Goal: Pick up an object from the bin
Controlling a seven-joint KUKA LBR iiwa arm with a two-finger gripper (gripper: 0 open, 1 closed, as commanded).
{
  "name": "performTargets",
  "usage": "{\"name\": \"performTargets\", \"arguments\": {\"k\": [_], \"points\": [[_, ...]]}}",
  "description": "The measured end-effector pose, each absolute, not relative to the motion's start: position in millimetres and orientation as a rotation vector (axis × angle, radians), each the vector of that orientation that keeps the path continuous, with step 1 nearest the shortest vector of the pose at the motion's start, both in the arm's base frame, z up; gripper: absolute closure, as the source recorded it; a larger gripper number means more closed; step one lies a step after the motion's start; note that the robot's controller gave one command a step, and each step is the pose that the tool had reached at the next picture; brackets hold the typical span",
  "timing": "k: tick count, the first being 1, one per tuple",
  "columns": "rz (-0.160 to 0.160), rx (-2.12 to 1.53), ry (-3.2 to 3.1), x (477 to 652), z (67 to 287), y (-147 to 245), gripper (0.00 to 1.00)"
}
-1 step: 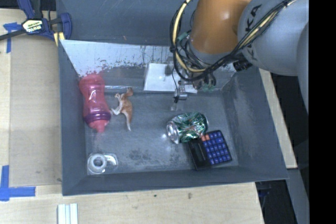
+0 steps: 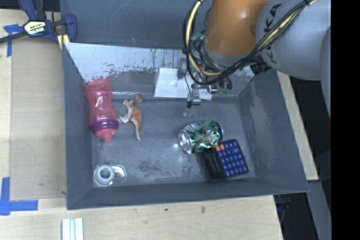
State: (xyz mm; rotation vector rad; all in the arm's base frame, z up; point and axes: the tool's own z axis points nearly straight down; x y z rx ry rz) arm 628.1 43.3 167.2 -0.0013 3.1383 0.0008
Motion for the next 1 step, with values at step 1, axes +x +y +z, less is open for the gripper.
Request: {"name": "performTargets", "arguments": {"k": [1], "points": [[0.003,-0.209,3.129,626.2,153.0,27.4,0.0]]}}
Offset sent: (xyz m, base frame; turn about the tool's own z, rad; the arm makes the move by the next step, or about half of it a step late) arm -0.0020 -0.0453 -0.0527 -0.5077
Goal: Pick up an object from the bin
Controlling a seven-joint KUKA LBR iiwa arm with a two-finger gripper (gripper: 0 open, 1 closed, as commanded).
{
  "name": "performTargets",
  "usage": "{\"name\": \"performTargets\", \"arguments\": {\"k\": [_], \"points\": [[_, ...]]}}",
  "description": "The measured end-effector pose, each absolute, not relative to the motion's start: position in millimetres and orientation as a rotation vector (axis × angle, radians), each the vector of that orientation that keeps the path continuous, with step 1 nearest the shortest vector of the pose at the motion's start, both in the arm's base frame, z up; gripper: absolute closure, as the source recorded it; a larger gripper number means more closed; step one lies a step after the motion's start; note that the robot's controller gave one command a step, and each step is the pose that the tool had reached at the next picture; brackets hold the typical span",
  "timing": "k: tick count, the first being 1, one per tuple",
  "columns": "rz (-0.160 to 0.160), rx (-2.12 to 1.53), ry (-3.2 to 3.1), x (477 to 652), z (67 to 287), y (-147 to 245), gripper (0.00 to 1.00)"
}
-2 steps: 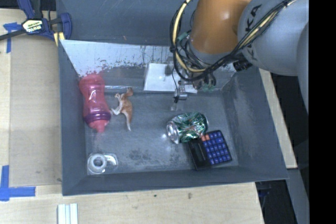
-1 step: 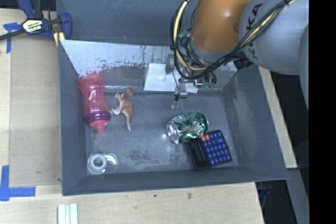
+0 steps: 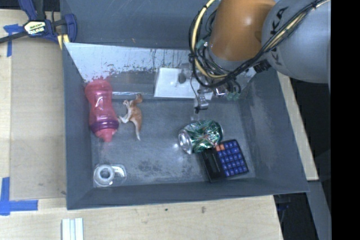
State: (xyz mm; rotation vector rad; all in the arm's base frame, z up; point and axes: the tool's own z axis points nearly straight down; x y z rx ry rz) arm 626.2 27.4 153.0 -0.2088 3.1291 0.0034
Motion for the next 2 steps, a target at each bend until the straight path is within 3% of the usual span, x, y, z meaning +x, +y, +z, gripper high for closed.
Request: {"name": "performTargets", "arguments": {"k": [1,2], "points": [[0.001,-0.365,3.118,625.0,140.9,11.5,0.0],[0.0,-0.694,3.06,610.9,168.4,0.6,0.0]]}}
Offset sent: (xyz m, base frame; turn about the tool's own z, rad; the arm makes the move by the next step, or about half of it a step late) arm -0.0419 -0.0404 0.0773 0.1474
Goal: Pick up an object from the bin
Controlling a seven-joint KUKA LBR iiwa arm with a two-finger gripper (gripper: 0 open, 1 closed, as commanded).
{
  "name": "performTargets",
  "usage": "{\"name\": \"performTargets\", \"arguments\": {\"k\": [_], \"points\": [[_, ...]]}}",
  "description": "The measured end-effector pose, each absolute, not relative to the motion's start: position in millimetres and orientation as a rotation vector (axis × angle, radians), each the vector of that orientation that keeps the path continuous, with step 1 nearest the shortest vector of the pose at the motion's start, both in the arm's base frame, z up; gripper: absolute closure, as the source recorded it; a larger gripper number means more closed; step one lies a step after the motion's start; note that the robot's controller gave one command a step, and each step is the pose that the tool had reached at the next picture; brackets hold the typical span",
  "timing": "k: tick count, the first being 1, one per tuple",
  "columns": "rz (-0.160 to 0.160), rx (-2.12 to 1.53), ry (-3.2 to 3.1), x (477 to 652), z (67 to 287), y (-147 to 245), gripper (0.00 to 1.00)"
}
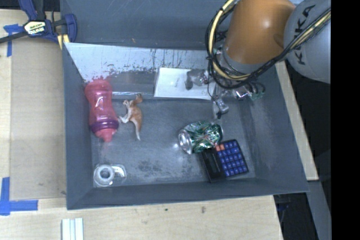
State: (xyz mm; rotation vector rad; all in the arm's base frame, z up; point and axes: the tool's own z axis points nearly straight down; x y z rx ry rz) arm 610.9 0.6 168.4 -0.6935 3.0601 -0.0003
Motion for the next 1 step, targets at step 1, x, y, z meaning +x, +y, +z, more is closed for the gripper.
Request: {"name": "performTargets", "arguments": {"k": [1], "points": [[0.001,-0.468,3.099,609.4,162.8,-25.6,0.0]]}}
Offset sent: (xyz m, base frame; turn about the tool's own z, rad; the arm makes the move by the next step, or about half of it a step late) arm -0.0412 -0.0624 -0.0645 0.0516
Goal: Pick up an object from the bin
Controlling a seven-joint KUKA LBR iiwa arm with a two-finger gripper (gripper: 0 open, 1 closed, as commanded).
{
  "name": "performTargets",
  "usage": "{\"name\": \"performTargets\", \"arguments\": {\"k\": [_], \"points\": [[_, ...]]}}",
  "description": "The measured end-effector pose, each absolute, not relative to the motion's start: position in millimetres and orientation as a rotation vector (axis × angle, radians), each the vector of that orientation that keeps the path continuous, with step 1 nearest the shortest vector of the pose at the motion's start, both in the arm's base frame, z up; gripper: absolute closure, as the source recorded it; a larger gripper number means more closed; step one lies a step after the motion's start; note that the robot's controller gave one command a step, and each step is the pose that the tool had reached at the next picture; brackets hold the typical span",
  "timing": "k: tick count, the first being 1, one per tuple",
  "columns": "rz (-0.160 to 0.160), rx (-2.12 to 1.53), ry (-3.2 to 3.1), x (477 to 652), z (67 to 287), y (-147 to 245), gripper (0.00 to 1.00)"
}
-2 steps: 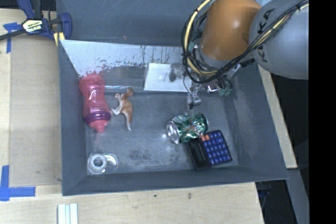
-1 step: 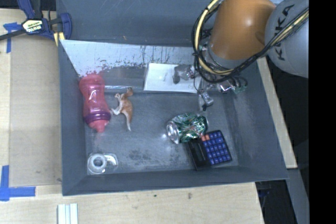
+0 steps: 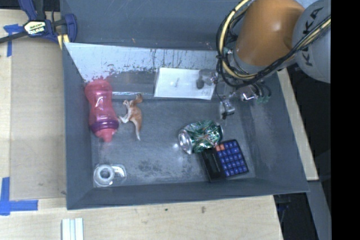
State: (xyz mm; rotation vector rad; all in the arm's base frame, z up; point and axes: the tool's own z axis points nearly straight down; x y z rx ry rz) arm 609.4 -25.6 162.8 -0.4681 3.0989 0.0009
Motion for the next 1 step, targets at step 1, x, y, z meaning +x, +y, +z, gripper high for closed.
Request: {"name": "performTargets", "arguments": {"k": [1], "points": [[-0.002,-0.586,3.076,581.3,118.4,-52.6,0.0]]}}
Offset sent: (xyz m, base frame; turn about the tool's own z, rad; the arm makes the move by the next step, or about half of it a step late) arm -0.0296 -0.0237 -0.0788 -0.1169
